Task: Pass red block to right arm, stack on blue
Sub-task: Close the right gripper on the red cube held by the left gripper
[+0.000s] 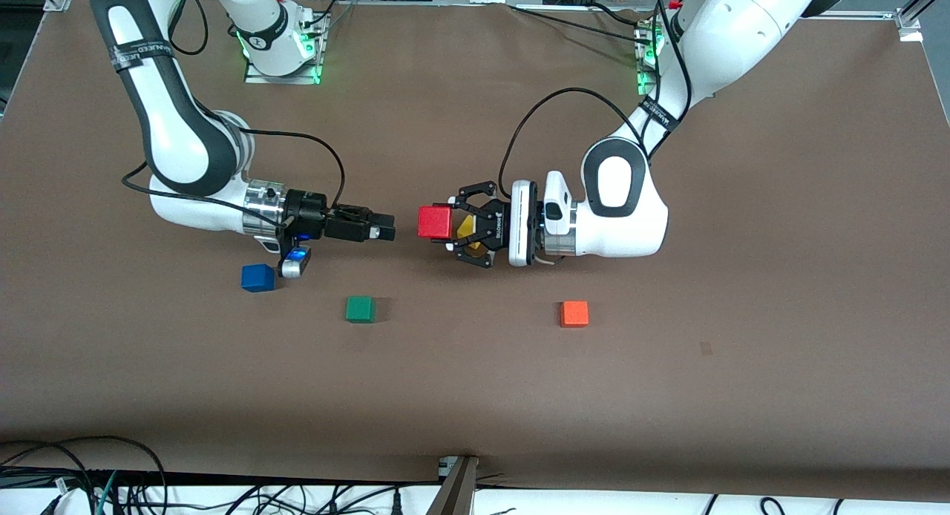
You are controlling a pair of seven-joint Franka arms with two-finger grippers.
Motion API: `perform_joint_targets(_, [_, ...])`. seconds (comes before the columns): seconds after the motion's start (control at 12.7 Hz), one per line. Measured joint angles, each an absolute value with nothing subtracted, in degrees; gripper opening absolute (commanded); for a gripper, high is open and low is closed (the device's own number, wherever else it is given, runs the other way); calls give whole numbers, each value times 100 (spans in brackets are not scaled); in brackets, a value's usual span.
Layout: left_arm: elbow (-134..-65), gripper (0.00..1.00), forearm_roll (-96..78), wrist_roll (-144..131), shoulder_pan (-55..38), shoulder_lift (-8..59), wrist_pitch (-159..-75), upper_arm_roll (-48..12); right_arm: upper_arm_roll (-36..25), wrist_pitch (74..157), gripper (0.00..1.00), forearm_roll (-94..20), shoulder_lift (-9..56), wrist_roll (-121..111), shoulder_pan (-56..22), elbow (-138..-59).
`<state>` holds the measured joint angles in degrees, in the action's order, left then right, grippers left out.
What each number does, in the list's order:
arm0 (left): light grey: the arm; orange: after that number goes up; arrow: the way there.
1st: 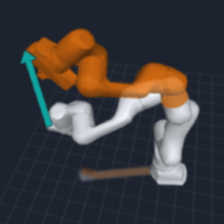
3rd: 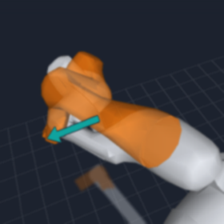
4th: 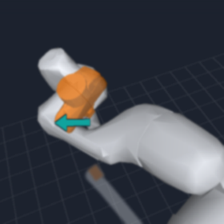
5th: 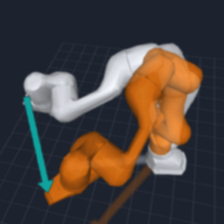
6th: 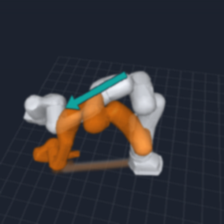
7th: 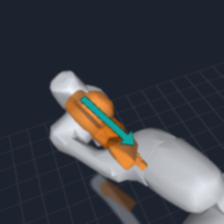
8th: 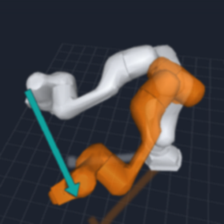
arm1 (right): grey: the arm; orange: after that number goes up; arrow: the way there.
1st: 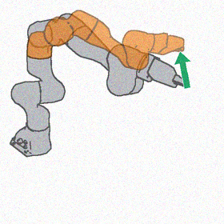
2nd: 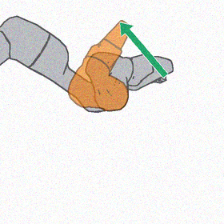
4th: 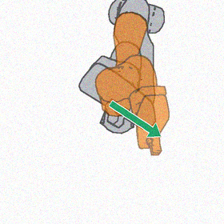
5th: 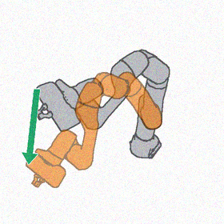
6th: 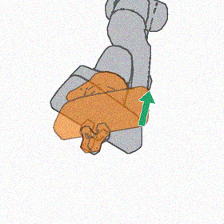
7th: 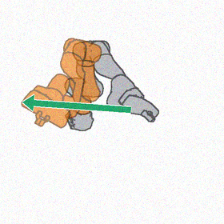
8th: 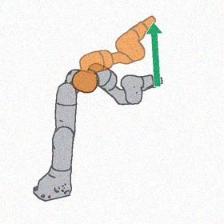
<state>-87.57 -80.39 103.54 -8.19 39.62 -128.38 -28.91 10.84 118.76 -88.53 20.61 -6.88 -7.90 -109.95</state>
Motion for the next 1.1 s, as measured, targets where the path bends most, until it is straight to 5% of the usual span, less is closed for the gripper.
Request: perform_joint_targets(1.1, [-8745, 24, -8046, 10355, -811, 3984, -12838, -2859, 1087, 12510, 97, -9803, 2161, -1021, -1372, -10897])
